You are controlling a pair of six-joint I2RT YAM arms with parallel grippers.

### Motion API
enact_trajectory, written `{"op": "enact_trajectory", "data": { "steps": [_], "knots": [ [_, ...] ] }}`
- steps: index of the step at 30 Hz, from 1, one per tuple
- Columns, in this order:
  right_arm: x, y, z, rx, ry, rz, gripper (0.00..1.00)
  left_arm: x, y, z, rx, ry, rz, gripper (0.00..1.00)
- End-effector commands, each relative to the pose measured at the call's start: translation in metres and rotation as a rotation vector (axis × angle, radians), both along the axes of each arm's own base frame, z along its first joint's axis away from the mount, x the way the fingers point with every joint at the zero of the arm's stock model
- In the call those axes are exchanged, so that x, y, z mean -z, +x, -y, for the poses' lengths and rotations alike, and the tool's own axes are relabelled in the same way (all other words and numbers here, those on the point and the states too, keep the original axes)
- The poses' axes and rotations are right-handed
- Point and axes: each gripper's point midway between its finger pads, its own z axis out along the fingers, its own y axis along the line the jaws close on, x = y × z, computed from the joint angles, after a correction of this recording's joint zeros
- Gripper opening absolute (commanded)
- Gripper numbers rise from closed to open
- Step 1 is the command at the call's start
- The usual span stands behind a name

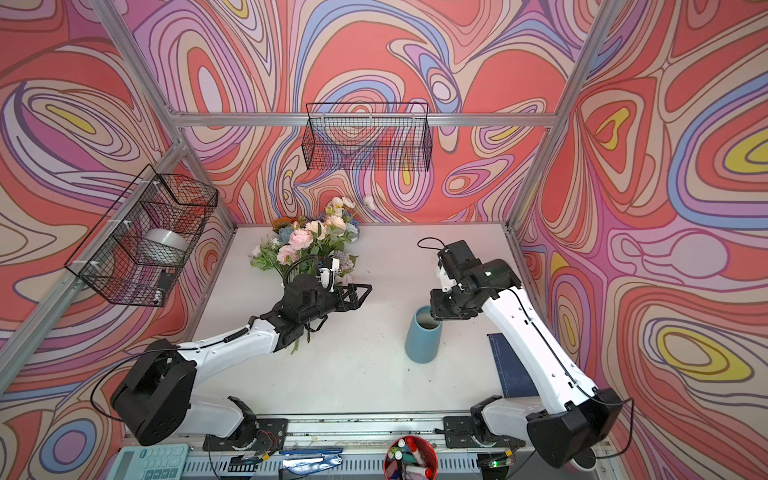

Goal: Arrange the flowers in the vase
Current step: 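Grasp the teal vase rim with the right gripper and stand it upright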

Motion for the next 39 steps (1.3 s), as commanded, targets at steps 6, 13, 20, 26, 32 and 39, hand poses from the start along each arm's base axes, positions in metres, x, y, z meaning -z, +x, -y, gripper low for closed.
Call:
{"op": "enact_trajectory", "data": {
  "steps": [6, 13, 20, 26, 32, 39],
  "knots": [
    [0.01, 0.01, -0.015, -0.057, -0.005, -0.011, 0.23, 0.002, -0.002, -0.032, -0.135, 0.063, 0.03, 1.0],
    [0.009, 0.018, -0.017, -0.066, -0.019, 0.011, 0.03, 0.001, 0.002, -0.047, -0.197, 0.085, 0.051, 1.0],
    [-0.023, 0.058, -0.019, -0.06, -0.064, 0.15, 0.0, -0.002, 0.007, -0.065, -0.253, 0.11, 0.076, 1.0],
    [-0.048, 0.109, -0.026, -0.065, -0.121, 0.256, 0.0, -0.001, 0.006, -0.096, -0.33, 0.102, 0.069, 1.0],
    [-0.053, 0.151, -0.044, -0.091, -0.134, 0.286, 0.0, 0.02, -0.007, -0.145, -0.44, 0.136, 0.02, 1.0],
    [-0.028, 0.183, -0.051, -0.101, -0.198, 0.235, 0.0, 0.029, -0.031, -0.195, -0.59, 0.229, 0.024, 1.0]
  ]
}}
